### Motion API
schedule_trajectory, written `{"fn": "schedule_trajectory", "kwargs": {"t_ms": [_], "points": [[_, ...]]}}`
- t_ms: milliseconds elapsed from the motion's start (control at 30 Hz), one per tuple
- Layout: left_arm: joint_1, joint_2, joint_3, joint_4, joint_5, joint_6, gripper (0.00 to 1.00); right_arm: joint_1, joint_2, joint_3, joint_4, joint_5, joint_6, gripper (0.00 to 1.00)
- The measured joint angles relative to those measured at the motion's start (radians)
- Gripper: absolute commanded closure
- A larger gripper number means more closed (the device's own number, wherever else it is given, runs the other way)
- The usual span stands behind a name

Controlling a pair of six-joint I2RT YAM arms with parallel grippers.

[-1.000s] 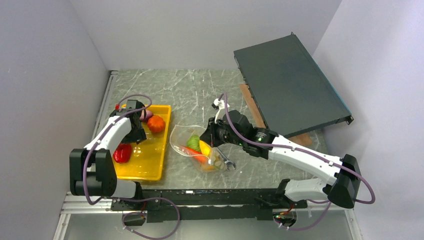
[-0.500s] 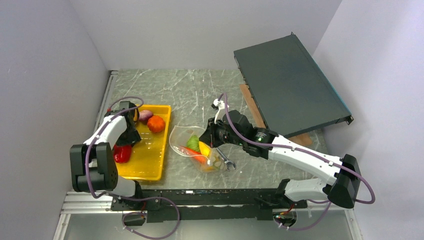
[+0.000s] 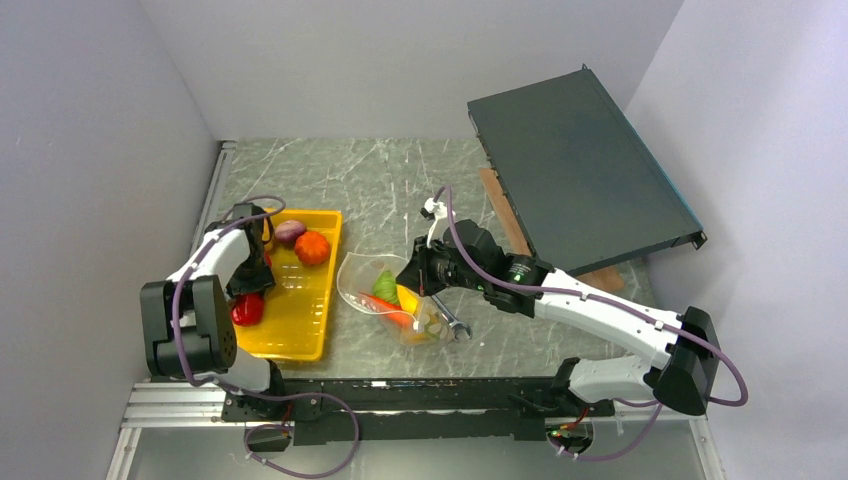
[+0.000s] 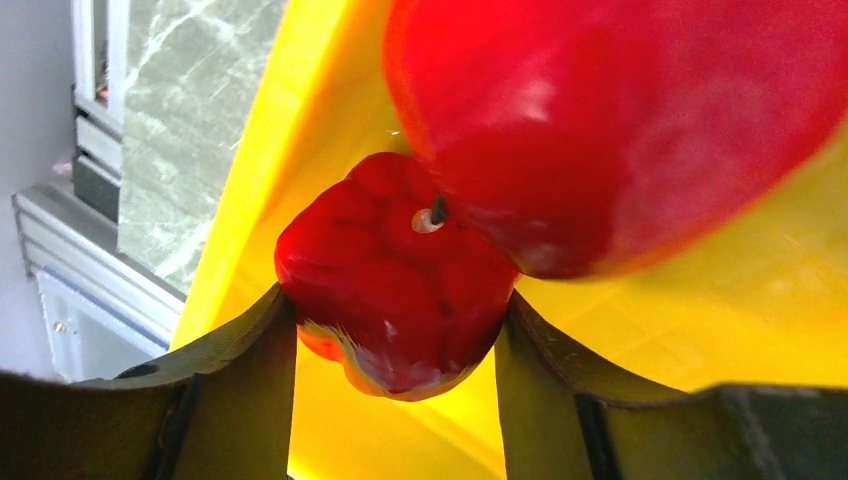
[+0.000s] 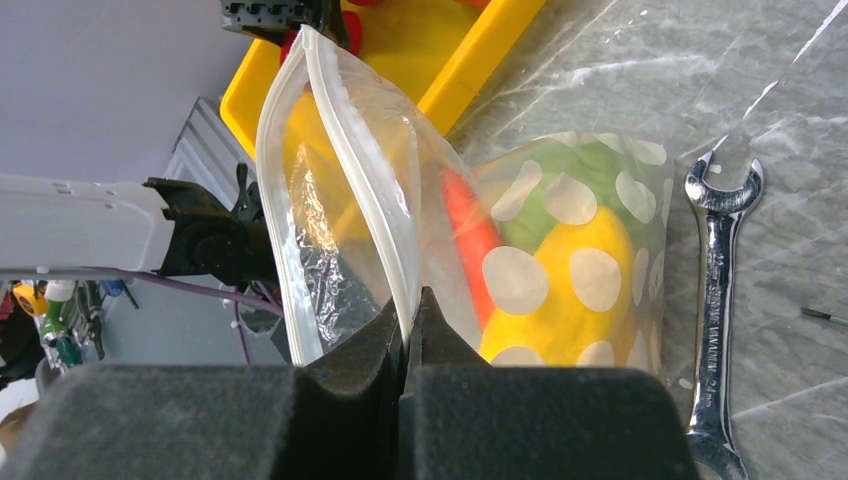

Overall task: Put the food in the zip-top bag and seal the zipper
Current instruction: Pick up the fake vegetable from the bin.

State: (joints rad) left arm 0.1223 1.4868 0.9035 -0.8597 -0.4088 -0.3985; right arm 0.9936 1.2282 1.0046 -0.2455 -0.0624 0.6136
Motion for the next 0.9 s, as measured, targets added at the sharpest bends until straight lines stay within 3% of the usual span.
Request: {"fn": "schedule_trajectory", "kwargs": {"t_ms": [333, 567, 767, 900], "points": [[-0.073, -0.158, -0.001, 0.041, 0.090, 0.046, 0.53, 0.000, 0.003, 0.006, -0.002, 0.000, 0.000, 1.00], [-0.220, -0.449, -0.055, 0.106, 0.108, 0.090, 0.52, 0.000, 0.014, 0.018, -0.012, 0.001, 0.000, 1.00], [-0.320, -0.819, -0.150, 0.268, 0.327, 0.161, 0.52, 0.000, 0.031, 0.034, -0.020, 0.002, 0.000, 1.00], [-0.337, -0.941, -0.177, 0.359, 0.513, 0.196, 0.48, 0.000, 0.038, 0.047, -0.033, 0.006, 0.000, 1.00]]}}
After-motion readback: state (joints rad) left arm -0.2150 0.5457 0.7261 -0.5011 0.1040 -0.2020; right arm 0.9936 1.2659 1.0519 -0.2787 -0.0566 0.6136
